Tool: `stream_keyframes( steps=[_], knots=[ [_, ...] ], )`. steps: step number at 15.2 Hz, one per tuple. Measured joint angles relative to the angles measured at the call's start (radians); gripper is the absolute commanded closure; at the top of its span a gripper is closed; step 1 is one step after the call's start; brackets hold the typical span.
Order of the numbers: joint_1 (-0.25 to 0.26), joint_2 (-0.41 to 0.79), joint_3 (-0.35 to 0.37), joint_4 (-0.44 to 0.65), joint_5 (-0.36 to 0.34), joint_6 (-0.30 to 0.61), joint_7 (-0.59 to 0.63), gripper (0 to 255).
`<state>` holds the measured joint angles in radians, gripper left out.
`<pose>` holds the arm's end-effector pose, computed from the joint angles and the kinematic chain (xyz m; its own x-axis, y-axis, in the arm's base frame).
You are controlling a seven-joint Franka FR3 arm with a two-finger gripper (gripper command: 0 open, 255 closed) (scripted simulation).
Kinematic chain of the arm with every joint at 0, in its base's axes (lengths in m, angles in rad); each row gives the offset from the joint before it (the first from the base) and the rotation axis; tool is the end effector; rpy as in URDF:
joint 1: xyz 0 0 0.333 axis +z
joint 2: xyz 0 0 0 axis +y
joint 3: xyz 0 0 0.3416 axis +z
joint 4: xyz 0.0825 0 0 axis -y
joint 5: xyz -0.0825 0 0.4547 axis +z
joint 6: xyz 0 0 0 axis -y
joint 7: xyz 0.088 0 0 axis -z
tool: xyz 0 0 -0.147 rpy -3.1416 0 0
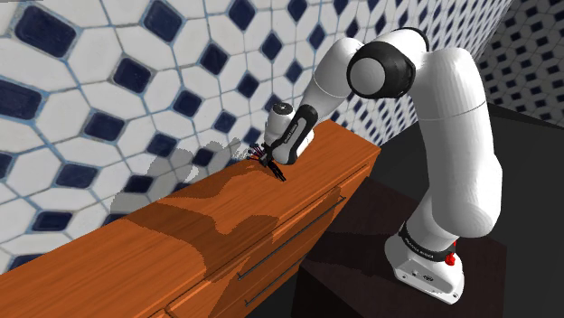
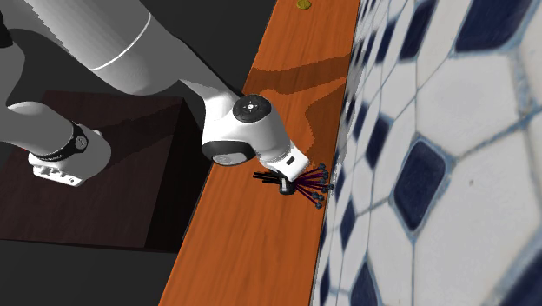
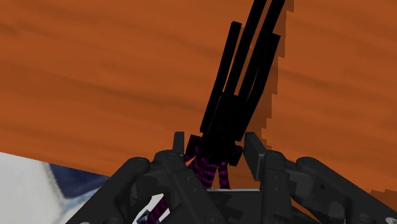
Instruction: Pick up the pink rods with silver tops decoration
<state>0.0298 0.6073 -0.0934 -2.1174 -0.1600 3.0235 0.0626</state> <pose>0.6485 -0.0333 0.0703 0.9550 0.0669 0.2891 0.0396 -0.9943 0.0994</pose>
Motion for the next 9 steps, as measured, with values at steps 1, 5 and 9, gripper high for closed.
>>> stream_keyframes(
  steps=[1,5,9],
  knots=[
    [0.0,0.0,0.0,0.0,0.0,0.0,0.0,255],
    [0.0,0.0,0.0,0.0,0.0,0.0,0.0,255],
    [-0.002,-0.023,0.002,-0.009,0.0,-0.014,-0.003,255]
  ],
)
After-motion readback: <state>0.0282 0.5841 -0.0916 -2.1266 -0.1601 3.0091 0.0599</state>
